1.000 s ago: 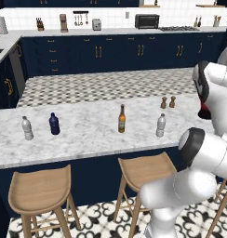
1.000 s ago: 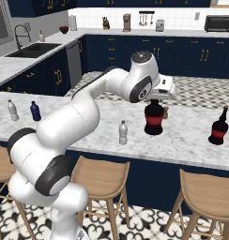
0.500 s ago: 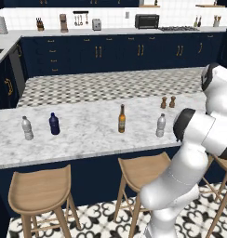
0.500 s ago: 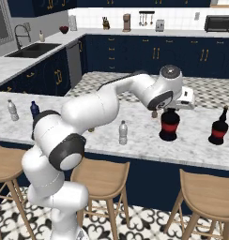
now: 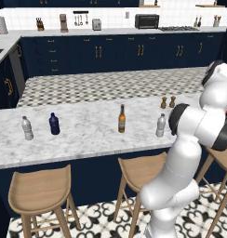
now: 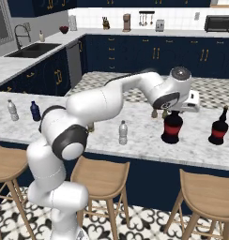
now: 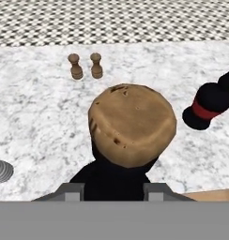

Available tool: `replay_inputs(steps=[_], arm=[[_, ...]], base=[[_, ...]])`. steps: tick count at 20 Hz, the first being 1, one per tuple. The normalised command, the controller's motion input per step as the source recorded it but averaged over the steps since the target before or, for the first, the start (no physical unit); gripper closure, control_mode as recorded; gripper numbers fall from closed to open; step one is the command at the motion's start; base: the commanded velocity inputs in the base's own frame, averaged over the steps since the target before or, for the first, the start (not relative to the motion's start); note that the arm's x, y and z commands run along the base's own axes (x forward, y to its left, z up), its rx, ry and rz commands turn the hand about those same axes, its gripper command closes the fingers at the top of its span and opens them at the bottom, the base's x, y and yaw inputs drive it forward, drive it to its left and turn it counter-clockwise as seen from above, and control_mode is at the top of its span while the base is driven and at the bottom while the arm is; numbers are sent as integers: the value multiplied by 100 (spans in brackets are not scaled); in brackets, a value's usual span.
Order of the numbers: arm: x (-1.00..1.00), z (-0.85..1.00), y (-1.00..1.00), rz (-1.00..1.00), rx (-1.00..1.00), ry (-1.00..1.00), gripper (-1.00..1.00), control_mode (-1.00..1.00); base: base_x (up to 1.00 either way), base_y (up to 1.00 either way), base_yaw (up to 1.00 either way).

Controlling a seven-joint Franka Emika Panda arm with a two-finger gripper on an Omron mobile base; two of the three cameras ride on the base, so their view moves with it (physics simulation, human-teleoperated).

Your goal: Move the plastic bottles in the middle to the plastics group, and the glass bottles in the middle to the glass group.

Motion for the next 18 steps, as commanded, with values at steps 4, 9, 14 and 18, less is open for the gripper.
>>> replay_inputs(steps=[4,9,14,18], arm=[[14,-41,-1,0,0,0,100,-100],[20,-26,-9,0,0,0,100,-100],[22,-10,-24,0,0,-3,100,-100],[22,4,-8,1,0,-2,100,-100]], base=[[0,0,0],[0,0,0],[0,0,0],[0,0,0]])
